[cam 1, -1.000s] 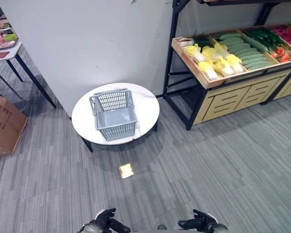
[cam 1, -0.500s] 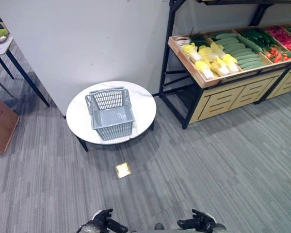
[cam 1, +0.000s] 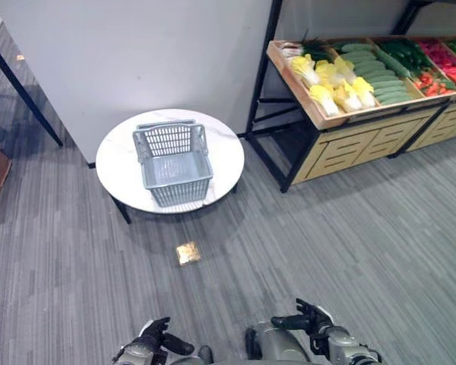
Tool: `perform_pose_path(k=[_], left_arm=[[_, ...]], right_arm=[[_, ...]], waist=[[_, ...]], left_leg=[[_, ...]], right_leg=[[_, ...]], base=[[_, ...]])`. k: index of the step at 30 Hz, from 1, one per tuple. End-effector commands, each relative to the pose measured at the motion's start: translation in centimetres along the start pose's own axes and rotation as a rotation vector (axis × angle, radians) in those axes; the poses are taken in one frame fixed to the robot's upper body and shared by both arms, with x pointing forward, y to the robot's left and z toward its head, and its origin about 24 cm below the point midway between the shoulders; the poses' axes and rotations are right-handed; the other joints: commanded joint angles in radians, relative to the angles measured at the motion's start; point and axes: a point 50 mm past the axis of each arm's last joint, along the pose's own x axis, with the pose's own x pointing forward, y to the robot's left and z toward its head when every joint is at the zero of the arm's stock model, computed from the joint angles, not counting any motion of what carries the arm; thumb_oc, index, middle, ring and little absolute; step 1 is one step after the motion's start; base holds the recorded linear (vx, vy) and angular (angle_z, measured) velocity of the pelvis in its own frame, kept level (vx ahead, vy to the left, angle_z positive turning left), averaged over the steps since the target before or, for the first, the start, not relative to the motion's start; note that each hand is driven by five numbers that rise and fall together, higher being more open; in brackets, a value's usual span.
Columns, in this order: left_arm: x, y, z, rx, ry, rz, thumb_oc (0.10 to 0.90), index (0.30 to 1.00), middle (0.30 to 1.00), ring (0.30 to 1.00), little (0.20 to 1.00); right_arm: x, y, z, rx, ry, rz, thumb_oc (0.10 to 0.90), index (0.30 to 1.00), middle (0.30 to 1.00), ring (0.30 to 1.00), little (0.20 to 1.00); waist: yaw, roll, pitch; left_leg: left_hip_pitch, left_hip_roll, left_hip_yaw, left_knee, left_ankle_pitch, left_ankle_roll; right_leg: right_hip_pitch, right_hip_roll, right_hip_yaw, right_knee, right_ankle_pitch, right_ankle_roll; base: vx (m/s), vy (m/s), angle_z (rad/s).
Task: Get the vegetables into the basket
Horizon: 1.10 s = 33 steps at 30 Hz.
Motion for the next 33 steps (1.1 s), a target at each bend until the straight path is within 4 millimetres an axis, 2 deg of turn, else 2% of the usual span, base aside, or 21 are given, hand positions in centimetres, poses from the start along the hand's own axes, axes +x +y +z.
perform_pose_path(k=[1,2,3,6,9,11,13,16,19,20,21,23,24,26,29,32,33], left_arm=[[0.2,-0.6,1.6,0.013,-0.058,-0.014,0.900,1.000,1.000,1.000,1.000],[0.2,-0.5,1.6,0.015,-0.057,-0.010,0.900,1.000,1.000,1.000,1.000],[0.2,-0.6,1.6,0.013,-0.056,-0.013,0.900,1.000,1.000,1.000,1.000],[0.2,-0.6,1.4,0.008,-0.051,-0.013,0.900,1.000,1.000,1.000,1.000],[0.2,-0.9,1.2,0.011,-0.039,-0.019,0.900,1.000,1.000,1.000,1.000],[0.1,-1.0,0.9,0.001,-0.030,-0.019,0.900,1.000,1.000,1.000,1.000],[0.1,-1.2,0.8,0.002,-0.030,-0.025,0.900,1.000,1.000,1.000,1.000],[0.2,-1.6,1.3,0.019,-0.042,-0.036,0.900,1.000,1.000,1.000,1.000],[0.3,-1.7,2.3,-0.011,-0.071,-0.040,0.900,1.000,1.000,1.000,1.000],[0.3,-1.6,2.5,-0.020,-0.077,-0.036,0.900,1.000,1.000,1.000,1.000],[0.3,-1.4,2.6,-0.026,-0.077,-0.030,0.900,1.000,1.000,1.000,1.000],[0.3,-1.5,2.7,-0.034,-0.078,-0.031,0.900,1.000,1.000,1.000,1.000],[0.3,-1.5,2.6,-0.035,-0.076,-0.028,0.900,1.000,1.000,1.000,1.000],[0.3,-1.8,2.1,-0.041,-0.066,-0.025,0.900,1.000,1.000,1.000,1.000],[0.2,-1.9,1.9,-0.037,-0.064,-0.023,0.900,1.000,1.000,1.000,1.000],[0.2,-1.6,1.3,-0.045,-0.053,-0.015,0.900,1.000,1.000,1.000,1.000],[0.2,-1.6,1.3,-0.045,-0.053,-0.015,0.900,1.000,1.000,1.000,1.000]], right_arm=[[-0.5,-1.2,-2.3,-0.066,0.089,-0.022,0.900,1.000,1.000,1.000,1.000],[-0.5,-1.2,-2.4,-0.074,0.095,-0.022,0.900,1.000,1.000,1.000,1.000],[-0.6,-1.3,-2.5,-0.073,0.099,-0.024,0.900,1.000,1.000,1.000,1.000],[-0.7,-1.3,-3.2,-0.080,0.123,-0.028,0.900,1.000,1.000,1.000,1.000],[-0.8,-1.7,-3.4,-0.075,0.135,-0.040,0.900,1.000,1.000,1.000,1.000],[-0.9,-1.9,-3.5,-0.062,0.135,-0.042,0.900,1.000,1.000,1.000,1.000],[-1.0,-2.2,-3.7,-0.066,0.138,-0.049,0.900,1.000,1.000,1.000,1.000],[-1.1,-2.7,-3.8,-0.055,0.140,-0.066,0.900,1.000,1.000,1.000,1.000],[-1.2,-3.1,-3.7,-0.044,0.130,-0.080,0.900,1.000,1.000,1.000,1.000],[-1.2,-3.3,-3.7,-0.041,0.129,-0.085,0.900,1.000,1.000,1.000,1.000],[-1.2,-3.3,-3.6,-0.044,0.125,-0.085,0.900,1.000,1.000,1.000,1.000],[-1.3,-3.5,-3.6,-0.040,0.127,-0.093,0.900,1.000,1.000,1.000,1.000],[-1.3,-3.7,-3.7,-0.042,0.130,-0.100,0.900,1.000,1.000,1.000,1.000],[-1.3,-3.9,-3.2,-0.054,0.112,-0.112,0.900,1.000,1.000,1.000,1.000],[-1.1,-3.6,-2.4,-0.067,0.074,-0.102,0.900,1.000,1.000,1.000,1.000],[-0.7,-2.7,-0.6,-0.047,-0.011,-0.065,0.900,1.000,1.000,1.000,1.000],[-0.7,-2.7,-0.6,-0.047,-0.011,-0.065,0.900,1.000,1.000,1.000,1.000]], waist=[[0.003,0.024,0.004],[0.009,0.019,0.002],[0.008,0.019,0.003],[0.009,0.011,0.007],[0.003,0.016,-0.009],[0.001,0.021,-0.026],[-0.004,0.031,-0.033],[-0.019,0.034,-0.030],[-0.032,0.022,-0.011],[-0.032,0.015,-0.002],[-0.035,0.006,0.003],[-0.044,-0.003,0.007],[-0.044,-0.007,0.002],[-0.046,0.004,-0.014],[-0.047,0.011,-0.018],[-0.044,0.016,-0.032],[-0.043,0.016,-0.031]], left_leg=[[0.012,-0.025,0.057,0.000,-0.078,-0.048],[0.007,-0.025,0.060,0.000,-0.079,-0.052],[0.009,-0.026,0.054,0.000,-0.079,-0.054],[0.032,-0.029,0.046,0.000,-0.092,-0.062],[0.059,-0.022,0.022,0.000,-0.107,-0.075],[0.075,-0.001,0.008,0.000,-0.097,-0.092],[0.090,0.025,-0.007,0.016,-0.074,-0.111],[0.047,0.051,-0.018,0.144,-0.033,-0.153],[-0.065,0.057,-0.023,0.369,0.069,-0.214],[-0.093,0.064,-0.016,0.431,0.086,-0.219],[-0.109,0.072,0.004,0.444,0.081,-0.208],[-0.114,0.093,0.070,0.374,0.061,-0.187],[-0.125,0.085,0.083,0.295,0.029,-0.177],[-0.134,0.051,0.046,0.138,-0.006,-0.160],[-0.150,0.045,0.047,0.108,0.013,-0.159],[-0.085,0.040,0.065,0.050,0.003,-0.142],[-0.084,0.040,0.066,0.049,0.003,-0.142]], right_leg=[[0.065,0.012,0.064,-0.176,0.177,0.052],[0.045,0.016,0.082,-0.233,0.193,0.057],[0.040,0.015,0.080,-0.238,0.205,0.062],[0.048,0.003,0.011,-0.265,0.216,0.066],[0.088,0.011,-0.005,-0.283,0.190,0.041],[0.096,0.031,0.002,-0.273,0.171,0.020],[0.118,0.044,-0.020,-0.263,0.138,-0.002],[0.156,0.051,-0.043,-0.263,0.097,-0.035],[0.209,0.039,-0.076,-0.277,0.082,-0.068],[0.225,0.036,-0.084,-0.276,0.075,-0.077],[0.241,0.030,-0.088,-0.282,0.068,-0.080],[0.269,0.012,-0.101,-0.296,0.065,-0.077],[0.275,0.000,-0.110,-0.307,0.066,-0.068],[0.278,-0.009,-0.111,-0.315,0.062,-0.051],[0.287,-0.009,-0.102,-0.304,0.049,-0.051],[0.293,-0.001,-0.060,-0.286,0.032,-0.048],[0.294,-0.001,-0.059,-0.286,0.031,-0.048]], base=[[0.08,-0.077,0.06],[0.06,-0.053,0.13],[0.12,-0.096,0.15],[0.17,-0.124,0.16],[0.25,-0.189,0.28],[0.31,-0.265,0.28],[0.30,-0.274,0.40],[0.21,-0.254,0.24],[0.11,-0.213,0.38],[0.10,-0.191,0.59],[0.09,-0.142,0.40],[0.07,-0.073,0.29],[0.07,0.001,0.31],[0.09,0.061,0.21],[0.12,0.110,-0.07],[0.13,0.132,-0.36],[0.15,0.170,-0.56]])
